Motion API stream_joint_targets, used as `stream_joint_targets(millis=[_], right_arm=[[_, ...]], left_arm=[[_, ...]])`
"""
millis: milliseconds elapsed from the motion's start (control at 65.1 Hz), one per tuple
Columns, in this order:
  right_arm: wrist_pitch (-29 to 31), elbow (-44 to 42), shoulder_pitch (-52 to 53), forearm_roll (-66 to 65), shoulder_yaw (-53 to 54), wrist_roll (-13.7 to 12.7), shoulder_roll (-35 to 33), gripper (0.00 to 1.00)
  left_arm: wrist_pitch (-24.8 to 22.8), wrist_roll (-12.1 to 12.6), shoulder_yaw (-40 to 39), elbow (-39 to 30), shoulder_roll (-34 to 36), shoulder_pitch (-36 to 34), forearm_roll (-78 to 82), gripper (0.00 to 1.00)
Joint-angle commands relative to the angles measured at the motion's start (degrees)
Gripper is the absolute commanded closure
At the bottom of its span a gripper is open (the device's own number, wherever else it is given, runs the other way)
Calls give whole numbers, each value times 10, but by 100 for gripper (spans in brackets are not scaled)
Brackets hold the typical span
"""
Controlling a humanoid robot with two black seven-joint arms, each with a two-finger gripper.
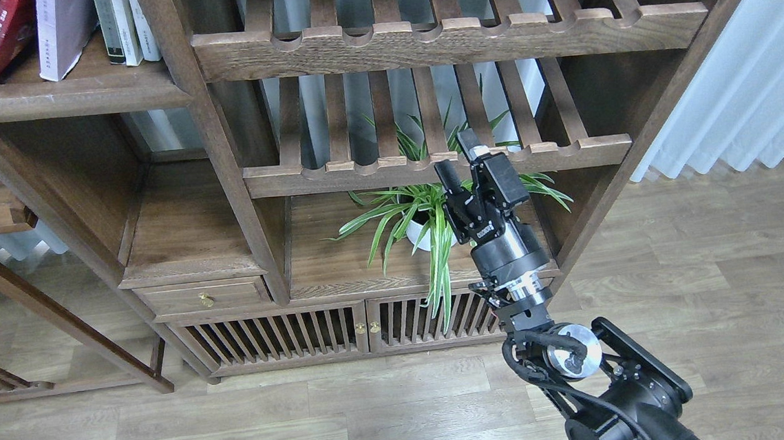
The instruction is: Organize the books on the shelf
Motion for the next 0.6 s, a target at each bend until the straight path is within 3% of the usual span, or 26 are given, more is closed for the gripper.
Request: stream_joint_targets(millis=[0, 400, 584], right_arm=[[0, 0, 0, 0, 0, 0, 0, 20], [0, 0, 0, 0, 0, 0, 0, 20], [0, 0, 3, 0, 4, 0, 0, 20]], left_arm=[[0, 1, -2, -8, -3, -1, -13, 58], [-2, -6, -12, -50, -11, -1, -91, 49], [-27, 3, -17, -121, -11, 23, -184, 40]])
